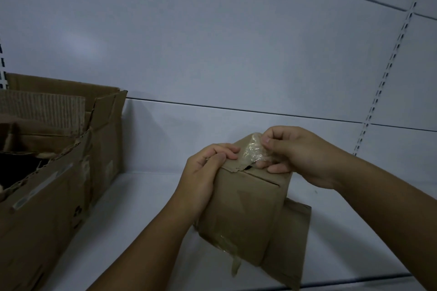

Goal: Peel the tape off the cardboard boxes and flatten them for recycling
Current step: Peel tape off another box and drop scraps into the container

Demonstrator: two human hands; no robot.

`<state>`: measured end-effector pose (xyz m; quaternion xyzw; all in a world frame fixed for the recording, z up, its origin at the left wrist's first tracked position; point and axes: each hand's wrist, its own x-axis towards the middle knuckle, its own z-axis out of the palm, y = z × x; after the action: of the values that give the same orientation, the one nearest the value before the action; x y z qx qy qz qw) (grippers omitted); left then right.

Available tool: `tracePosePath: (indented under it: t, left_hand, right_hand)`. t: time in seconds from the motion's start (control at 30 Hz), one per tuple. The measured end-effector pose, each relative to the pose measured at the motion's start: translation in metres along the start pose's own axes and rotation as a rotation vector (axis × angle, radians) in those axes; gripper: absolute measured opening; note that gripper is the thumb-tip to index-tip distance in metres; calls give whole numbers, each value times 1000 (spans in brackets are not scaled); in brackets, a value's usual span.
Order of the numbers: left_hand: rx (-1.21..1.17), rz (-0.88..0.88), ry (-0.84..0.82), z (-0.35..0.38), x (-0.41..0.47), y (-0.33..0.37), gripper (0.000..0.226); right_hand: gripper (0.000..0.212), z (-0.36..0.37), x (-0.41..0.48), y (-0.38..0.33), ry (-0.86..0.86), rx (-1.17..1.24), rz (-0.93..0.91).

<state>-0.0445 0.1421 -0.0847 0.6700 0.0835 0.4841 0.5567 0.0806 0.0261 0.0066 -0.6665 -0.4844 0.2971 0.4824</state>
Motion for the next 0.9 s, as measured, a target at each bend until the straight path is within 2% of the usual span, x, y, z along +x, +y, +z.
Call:
tracePosePath:
  t: [0.07,0.13,0.2,0.23,0.33,0.4,0.53,0.63,0.7,0.77,0.83,0.9]
  left_hand:
    - [53,7,22,1,-2,0,26]
    - [182,55,123,3,-9,2,26]
    - [433,223,254,7,-20,12,15]
    - [538,303,253,13,-25,17,11]
    - [817,337,98,36,-37,19,47]
    - [997,351,102,42,-38,12,57]
    - [903,348,38,30,-36,14,46]
    - [804,321,-131,11,-35,28,43]
    - [720,255,-246,-5,-35,39,41]
    - [623,144,-339,-18,-36,48,39]
    - [517,72,-392,-26,-36,51,38]
    - [452,55,-412,-30,-36,50,37]
  right_hand:
    - [18,2,2,2,32,50,19]
    - [18,5,2,4,50,43,2]
    - [25,4,0,6,55,82,-13]
    - [31,3,0,6,54,113,-20]
    - [36,1,3,6,53,116,-47]
    - [30,-1,3,6,16,118,-58]
    - [25,-16,-3,3,-118,161,-72]
    - [25,-26,-8,-1,-10,-198,-177]
    - [29,-28,-12,-3,-52,-377,-271]
    - [47,-30,-15,-3,-162,-345,-353]
    - [60,-33,-16,-8,-189,-174,-392]
    - [55,-37,-12,-13,-154,-101,-411]
